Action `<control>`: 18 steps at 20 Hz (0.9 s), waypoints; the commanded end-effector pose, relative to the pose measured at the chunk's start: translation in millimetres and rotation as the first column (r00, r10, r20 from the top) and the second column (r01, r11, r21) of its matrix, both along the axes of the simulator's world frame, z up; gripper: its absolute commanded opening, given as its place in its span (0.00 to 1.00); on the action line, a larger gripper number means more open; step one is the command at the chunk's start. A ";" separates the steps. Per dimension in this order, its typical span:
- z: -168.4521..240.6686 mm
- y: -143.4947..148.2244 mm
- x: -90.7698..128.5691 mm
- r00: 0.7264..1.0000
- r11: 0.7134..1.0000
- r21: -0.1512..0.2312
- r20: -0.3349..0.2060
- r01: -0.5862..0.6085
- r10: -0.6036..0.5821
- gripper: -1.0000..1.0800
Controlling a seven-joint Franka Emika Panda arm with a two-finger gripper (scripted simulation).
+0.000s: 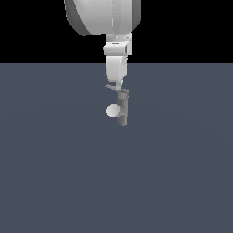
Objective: Turn on the faucet by rotating a designated handle.
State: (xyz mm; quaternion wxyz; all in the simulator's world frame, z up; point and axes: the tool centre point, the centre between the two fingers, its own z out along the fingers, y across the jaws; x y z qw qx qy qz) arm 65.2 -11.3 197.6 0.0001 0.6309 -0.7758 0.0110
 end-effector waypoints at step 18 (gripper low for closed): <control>-4.8 25.4 42.5 1.000 1.000 0.005 -0.004 -0.020 0.020 0.00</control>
